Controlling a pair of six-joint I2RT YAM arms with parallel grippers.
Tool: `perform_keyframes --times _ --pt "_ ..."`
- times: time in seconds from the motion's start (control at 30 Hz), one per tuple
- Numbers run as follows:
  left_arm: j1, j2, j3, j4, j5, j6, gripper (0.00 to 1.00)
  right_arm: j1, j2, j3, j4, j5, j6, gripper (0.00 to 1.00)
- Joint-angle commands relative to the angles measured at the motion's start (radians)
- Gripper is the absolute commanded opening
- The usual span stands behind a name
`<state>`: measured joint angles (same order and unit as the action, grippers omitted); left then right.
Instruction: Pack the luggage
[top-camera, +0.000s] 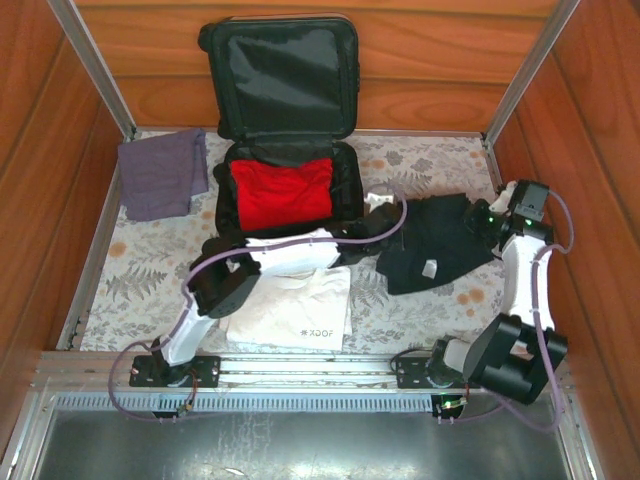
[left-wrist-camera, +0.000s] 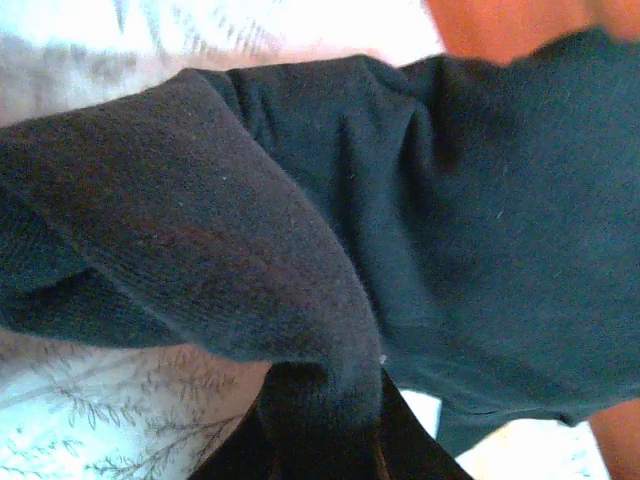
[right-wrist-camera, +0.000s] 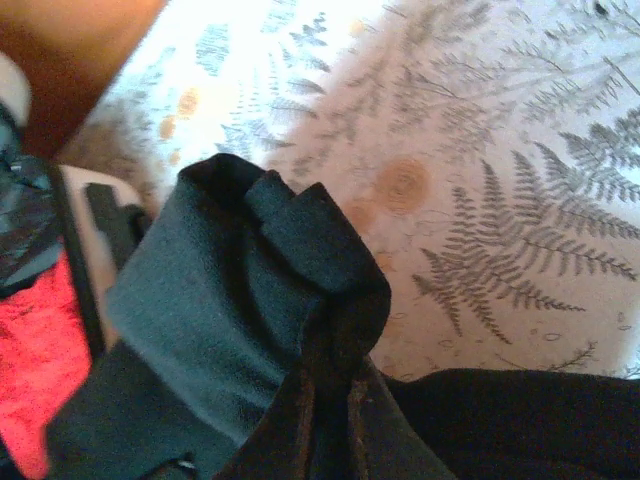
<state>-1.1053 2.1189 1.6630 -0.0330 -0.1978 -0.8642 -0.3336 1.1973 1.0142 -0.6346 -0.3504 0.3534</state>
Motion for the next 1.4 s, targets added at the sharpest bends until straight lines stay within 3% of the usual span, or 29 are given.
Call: perform_keyframes --times 0.0,0.17,0.33,0.57,0.73,1.07,1.37 --pt "0.022 -0.147 -0.048 0.07 -0.036 0.138 0.0 0.03 -0.057 0.047 -0.074 -0.064 0.017 0.0" --pt "0.086 -0.341 -0.182 0.075 -0.072 0.227 0.0 0.1 -0.096 0.117 -0.047 -0.083 0.085 0.0" --pt "0.184 -0.542 -0.327 0.074 -0.089 0.286 0.0 0.229 -0.029 0.197 0.039 -0.089 0.177 0.0" --pt "0.313 -0.792 -0.51 0.057 -0.113 0.373 0.0 0.491 0.136 0.308 0.167 0.045 0.264 0.0" --pt "0.432 -0.906 -0.582 -0.026 -0.102 0.389 0.0 0.623 0.277 0.402 0.217 0.124 0.294 0.0" --pt "0.611 -0.973 -0.694 -0.071 -0.003 0.417 0.0 0.722 0.455 0.499 0.265 0.196 0.332 0.0" --pt "0.76 -0.787 -0.689 -0.01 0.186 0.41 0.0 0.739 0.637 0.548 0.304 0.194 0.361 0.0"
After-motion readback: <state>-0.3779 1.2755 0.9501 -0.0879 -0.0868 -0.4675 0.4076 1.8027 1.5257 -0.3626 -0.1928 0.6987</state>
